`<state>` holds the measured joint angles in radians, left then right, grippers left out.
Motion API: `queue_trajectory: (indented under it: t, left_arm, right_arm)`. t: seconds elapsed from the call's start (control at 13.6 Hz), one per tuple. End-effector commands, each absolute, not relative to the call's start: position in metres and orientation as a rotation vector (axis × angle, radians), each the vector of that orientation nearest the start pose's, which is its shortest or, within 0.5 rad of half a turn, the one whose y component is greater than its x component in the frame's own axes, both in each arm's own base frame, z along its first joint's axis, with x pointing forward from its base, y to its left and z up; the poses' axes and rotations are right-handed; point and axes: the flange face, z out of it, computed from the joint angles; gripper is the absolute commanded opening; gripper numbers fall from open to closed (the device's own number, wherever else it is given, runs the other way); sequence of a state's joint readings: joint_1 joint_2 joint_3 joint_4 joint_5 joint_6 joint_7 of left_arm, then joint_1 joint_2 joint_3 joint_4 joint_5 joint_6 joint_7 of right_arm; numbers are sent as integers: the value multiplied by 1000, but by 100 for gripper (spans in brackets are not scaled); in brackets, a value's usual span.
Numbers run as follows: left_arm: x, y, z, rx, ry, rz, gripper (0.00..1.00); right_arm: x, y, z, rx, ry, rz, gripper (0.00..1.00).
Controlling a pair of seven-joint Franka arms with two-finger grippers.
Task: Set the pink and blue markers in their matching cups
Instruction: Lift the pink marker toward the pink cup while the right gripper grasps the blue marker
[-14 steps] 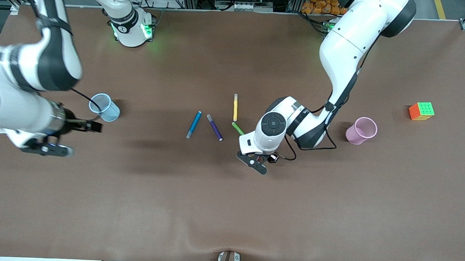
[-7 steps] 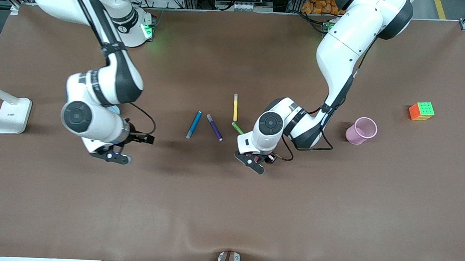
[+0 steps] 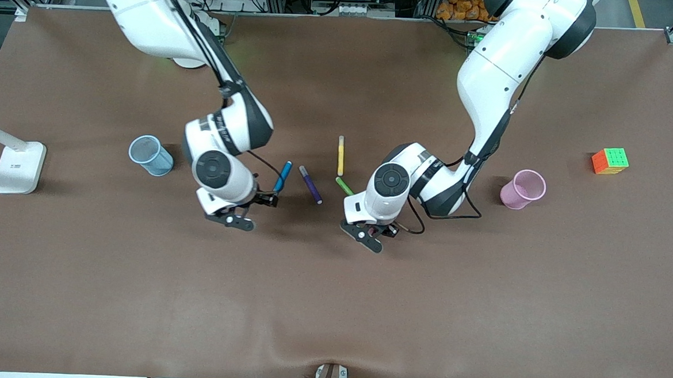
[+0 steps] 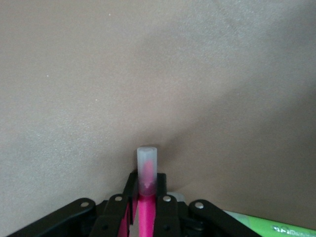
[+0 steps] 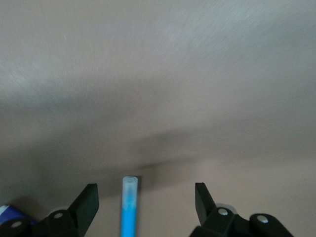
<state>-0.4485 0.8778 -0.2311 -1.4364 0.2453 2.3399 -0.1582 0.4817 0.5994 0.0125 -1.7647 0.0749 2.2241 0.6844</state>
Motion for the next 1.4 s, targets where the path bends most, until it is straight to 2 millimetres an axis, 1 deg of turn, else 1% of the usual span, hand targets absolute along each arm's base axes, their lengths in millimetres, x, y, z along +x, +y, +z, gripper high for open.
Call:
queue_trajectory:
  t: [0.0,0.07,0.15,0.22,0.29,0.37,0.44,0.52,0.59,0.66,0.74,0.81,0.88,0.96,1.03,1.18,1.25,1.33]
  left_arm:
    - [599,-427,204,-3004,917,-151,0]
    - [604,-417,219,-3000,894,-149,0]
    - [612,-403,248,-2990,855,-134,0]
    - [611,-398,280,-2976,835,-115,0]
    - [612,-386,307,-2976,802,-106,0]
    - [621,-360,333,-3002,739,-126,0]
    - [619,-350,359,-3032,712,-152,0]
    - [619,-331,380,-3053,665,-173,0]
    - [618,-312,402,-3046,656,-205,0]
    - [610,-299,422,-3034,643,-233,0]
    - [597,-289,439,-3022,632,-254,0]
    - [591,-271,451,-3014,601,-266,0]
    - [582,-253,456,-3000,578,-260,0]
    - [570,-242,463,-2990,562,-263,0]
    - [565,-229,468,-2984,537,-266,0]
    - [564,-204,472,-2978,498,-271,0]
    - [566,-184,474,-2976,465,-283,0]
    - [566,-171,474,-2973,456,-308,0]
  right_arm:
    - [562,305,203,-3119,419,204,76]
    - [559,306,199,-3117,416,193,73]
    - [558,307,198,-3115,414,186,68]
    - [558,308,198,-3115,411,186,66]
    - [556,311,197,-3118,405,188,64]
    - [552,318,197,-3120,398,188,62]
    - [551,320,196,-3119,410,188,61]
    - [550,321,193,-3121,410,192,61]
    - [548,322,190,-3124,406,196,58]
    - [548,322,188,-3126,406,202,54]
    - [546,323,185,-3129,402,207,51]
    - [545,326,185,-3129,398,205,50]
    - [544,327,180,-3131,394,207,49]
    - [543,328,179,-3130,391,203,48]
    - [543,328,177,-3130,392,202,44]
    - [543,328,176,-3131,392,202,35]
    - [544,328,177,-3130,392,200,30]
    - [545,328,177,-3129,394,198,20]
